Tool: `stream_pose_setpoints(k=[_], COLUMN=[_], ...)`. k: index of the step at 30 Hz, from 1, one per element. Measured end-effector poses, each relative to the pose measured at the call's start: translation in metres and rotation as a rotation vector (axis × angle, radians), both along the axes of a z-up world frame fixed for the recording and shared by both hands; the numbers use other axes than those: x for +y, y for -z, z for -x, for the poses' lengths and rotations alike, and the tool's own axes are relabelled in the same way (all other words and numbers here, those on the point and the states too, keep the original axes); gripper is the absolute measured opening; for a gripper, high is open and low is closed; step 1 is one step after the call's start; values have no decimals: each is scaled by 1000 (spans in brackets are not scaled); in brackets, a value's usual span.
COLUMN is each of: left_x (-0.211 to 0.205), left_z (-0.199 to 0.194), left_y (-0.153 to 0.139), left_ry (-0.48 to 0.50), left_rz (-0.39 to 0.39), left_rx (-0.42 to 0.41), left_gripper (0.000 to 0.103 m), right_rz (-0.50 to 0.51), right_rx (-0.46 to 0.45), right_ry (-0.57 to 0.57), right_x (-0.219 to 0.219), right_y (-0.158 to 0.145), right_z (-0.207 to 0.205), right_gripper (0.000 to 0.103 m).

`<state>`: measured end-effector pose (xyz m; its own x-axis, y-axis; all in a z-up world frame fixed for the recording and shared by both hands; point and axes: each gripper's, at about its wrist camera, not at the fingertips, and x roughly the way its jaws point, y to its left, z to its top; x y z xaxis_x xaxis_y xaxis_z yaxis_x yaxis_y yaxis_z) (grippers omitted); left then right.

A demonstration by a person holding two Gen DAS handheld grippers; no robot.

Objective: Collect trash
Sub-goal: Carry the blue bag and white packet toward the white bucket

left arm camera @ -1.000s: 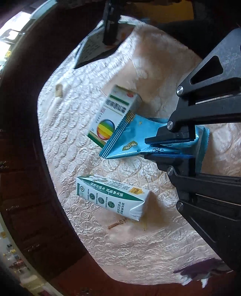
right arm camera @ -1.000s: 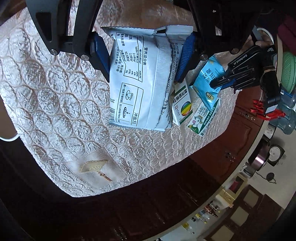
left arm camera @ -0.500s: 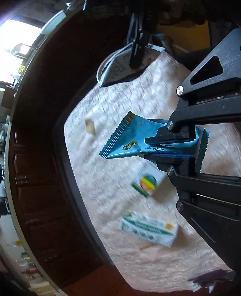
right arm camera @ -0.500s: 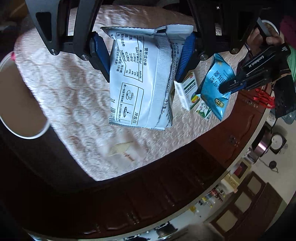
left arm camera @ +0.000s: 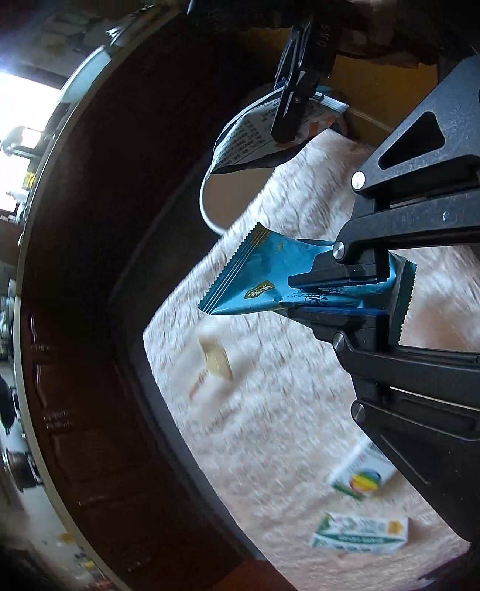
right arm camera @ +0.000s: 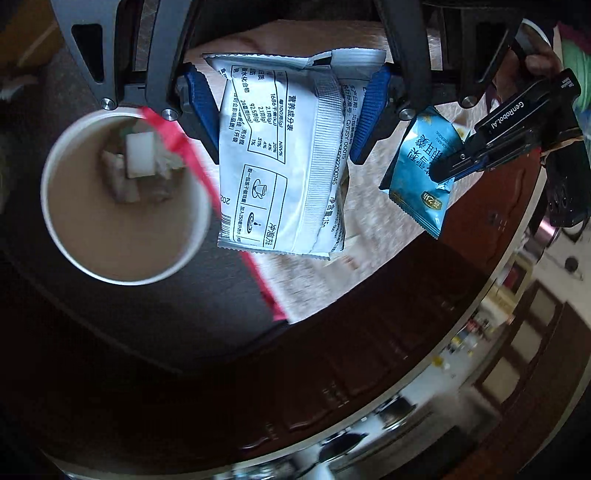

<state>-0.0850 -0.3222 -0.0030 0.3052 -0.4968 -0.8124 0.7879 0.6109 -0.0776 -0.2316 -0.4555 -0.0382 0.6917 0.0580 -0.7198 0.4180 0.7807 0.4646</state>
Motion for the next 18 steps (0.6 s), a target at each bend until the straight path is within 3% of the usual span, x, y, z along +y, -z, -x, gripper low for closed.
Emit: stream_pose_setpoints(k=[18], left_x=[-118], left_z=[19], left_y=[23], left_ry=[66], left_rz=[55], left_rx=[147], left_gripper=[7], right_rz=[-20], right_rx=[85], right_ry=[230], right_x=[-91], right_y=[31], right_z=[52], right_gripper=[65])
